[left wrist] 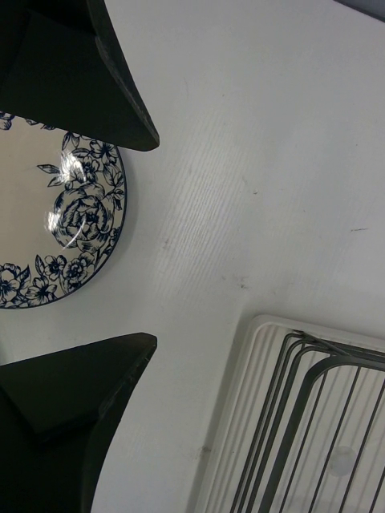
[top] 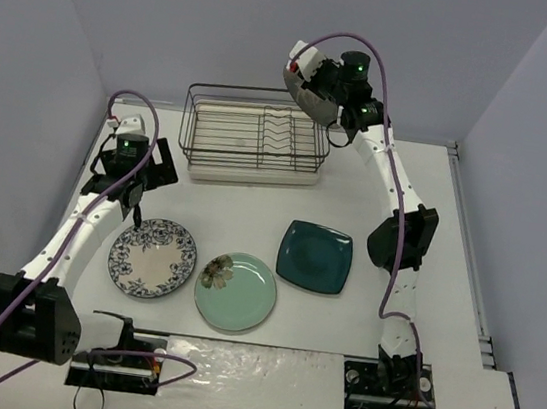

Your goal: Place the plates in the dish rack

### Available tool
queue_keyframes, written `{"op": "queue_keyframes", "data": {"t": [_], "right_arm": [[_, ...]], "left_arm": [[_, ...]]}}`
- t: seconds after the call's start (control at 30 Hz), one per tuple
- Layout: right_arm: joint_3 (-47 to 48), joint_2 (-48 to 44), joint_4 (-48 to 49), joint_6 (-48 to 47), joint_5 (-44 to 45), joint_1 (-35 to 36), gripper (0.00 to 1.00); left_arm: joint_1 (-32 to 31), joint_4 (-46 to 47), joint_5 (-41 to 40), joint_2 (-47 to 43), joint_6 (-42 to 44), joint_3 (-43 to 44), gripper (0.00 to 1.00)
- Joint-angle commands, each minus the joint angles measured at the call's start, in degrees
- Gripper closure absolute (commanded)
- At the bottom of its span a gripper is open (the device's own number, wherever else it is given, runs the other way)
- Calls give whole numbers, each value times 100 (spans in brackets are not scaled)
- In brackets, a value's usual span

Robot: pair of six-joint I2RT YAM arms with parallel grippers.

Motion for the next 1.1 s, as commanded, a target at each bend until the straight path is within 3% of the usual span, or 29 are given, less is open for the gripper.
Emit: {"op": "queue_keyframes", "data": {"t": [0.0,0.17,0.43,0.87,1.07], "right_arm": [[512,-115,1523,-1050,-1188,1,100],[722,275,1453,-1680,-1511,60,100],[863,361,1528,-1775,-2119,161,100],[759,859,1123,-2681,-2072,300,100],[759,1001,1352,-2598,-2102,318,100]], "left_arm": [[34,53,-145,10,124,327,3],[34,44,-189,106,174,368,3],[34,-12,-284,326,192,476,3],[34,-38,-368,307,235,451,3],[34,-30,-355,340,244,450,3]]}}
